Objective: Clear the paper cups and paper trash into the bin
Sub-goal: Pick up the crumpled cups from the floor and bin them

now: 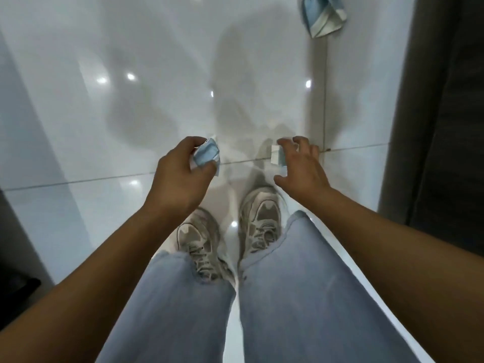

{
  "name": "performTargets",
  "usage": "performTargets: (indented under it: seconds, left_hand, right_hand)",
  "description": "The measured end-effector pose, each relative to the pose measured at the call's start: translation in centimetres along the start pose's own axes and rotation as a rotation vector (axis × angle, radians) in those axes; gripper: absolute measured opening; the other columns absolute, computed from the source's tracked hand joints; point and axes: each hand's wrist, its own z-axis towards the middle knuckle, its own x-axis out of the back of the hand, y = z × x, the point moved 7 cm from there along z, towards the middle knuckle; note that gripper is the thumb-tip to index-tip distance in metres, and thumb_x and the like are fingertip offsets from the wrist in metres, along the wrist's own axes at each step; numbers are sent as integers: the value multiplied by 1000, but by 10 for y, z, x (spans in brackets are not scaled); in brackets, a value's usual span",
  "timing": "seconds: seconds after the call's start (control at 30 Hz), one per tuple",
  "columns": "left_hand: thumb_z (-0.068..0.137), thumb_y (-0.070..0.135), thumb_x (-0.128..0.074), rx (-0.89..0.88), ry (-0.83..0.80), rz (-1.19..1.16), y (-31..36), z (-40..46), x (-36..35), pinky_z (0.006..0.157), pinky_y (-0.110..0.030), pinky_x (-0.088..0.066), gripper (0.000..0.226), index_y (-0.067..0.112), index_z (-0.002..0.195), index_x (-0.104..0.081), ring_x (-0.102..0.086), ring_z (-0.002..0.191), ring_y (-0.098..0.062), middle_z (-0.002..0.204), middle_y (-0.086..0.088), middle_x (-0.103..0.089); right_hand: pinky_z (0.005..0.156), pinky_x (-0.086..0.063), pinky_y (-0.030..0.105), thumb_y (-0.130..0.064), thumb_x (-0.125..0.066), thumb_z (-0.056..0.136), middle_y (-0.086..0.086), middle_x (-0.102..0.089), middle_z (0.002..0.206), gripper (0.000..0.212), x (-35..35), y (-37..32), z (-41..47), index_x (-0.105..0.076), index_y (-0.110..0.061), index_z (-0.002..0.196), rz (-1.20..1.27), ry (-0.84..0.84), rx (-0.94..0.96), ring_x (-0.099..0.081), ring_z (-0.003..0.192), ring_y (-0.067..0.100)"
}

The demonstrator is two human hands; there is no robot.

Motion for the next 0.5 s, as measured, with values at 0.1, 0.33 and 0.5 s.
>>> performTargets:
  seconds: [0.1,0.33,0.5]
  left_hand:
    - [90,23,-60,15,-19,12,-17,11,-21,63,-7,-38,25,24,115,-57,-57,84,-5,101,10,-60]
    - [91,21,-59,49,-44,26,-8,5,-25,64,-7,-36,30,21,121,-56,-56,89,-9,111,6,-61]
    - [89,18,-59,24,-38,21,48,-32,11,65,-10,-38,27,19,117,-57,-55,83,-9,104,5,-61]
  right_hand:
    - [89,-47,40,-8,-69,77,8,-29,143,69,-17,6,14,-41,-26,136,-107,77,43,-31,126,32]
    - [83,-48,37,-5,-58,86,6,-42,133,57,-4,4,-2,-42,-24,137,-102,114,83,-40,117,30]
    - [79,-49,35,-12,-62,86,3,-42,130,56,67,-30,-60,-43,-25,137,14,148,130,-40,116,26]
